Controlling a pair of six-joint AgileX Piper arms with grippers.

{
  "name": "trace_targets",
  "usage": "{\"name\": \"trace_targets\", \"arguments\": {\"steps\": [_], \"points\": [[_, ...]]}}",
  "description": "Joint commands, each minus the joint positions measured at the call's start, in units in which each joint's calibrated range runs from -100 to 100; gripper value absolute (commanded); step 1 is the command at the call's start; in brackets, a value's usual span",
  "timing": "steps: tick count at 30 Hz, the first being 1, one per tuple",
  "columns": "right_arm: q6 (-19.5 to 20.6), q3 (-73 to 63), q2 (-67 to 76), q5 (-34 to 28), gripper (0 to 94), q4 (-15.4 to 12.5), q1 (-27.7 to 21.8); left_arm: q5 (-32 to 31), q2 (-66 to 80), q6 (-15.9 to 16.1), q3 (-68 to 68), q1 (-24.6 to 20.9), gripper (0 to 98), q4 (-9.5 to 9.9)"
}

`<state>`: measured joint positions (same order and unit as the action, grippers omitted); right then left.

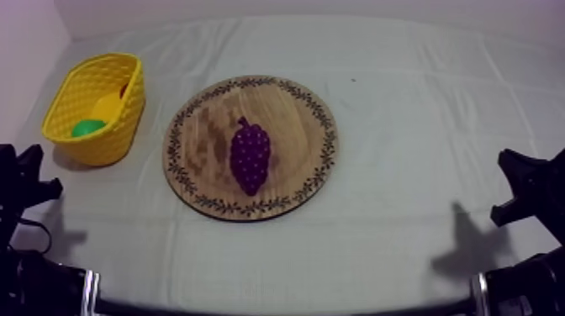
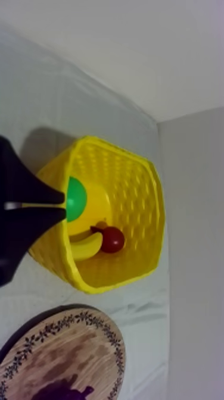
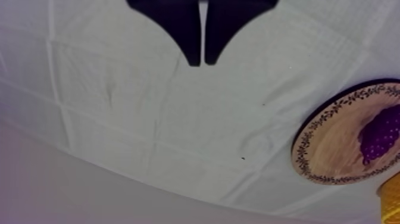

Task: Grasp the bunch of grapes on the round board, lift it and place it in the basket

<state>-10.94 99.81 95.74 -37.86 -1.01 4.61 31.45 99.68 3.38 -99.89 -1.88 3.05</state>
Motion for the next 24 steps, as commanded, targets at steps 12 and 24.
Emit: {"name": "trace_targets", "arguments": {"steps": [12, 24], "points": [[0.0, 0.0, 0.0, 0.0, 0.4, 0.0, 0.0, 2.5, 0.1, -4.7, 0.3, 1.1, 0.0, -0.59], [0.0, 0.0, 0.0, 0.0, 0.4, 0.0, 0.0, 6.4, -9.9, -11.2, 12.1, 6.1, 0.0, 6.33]]}}
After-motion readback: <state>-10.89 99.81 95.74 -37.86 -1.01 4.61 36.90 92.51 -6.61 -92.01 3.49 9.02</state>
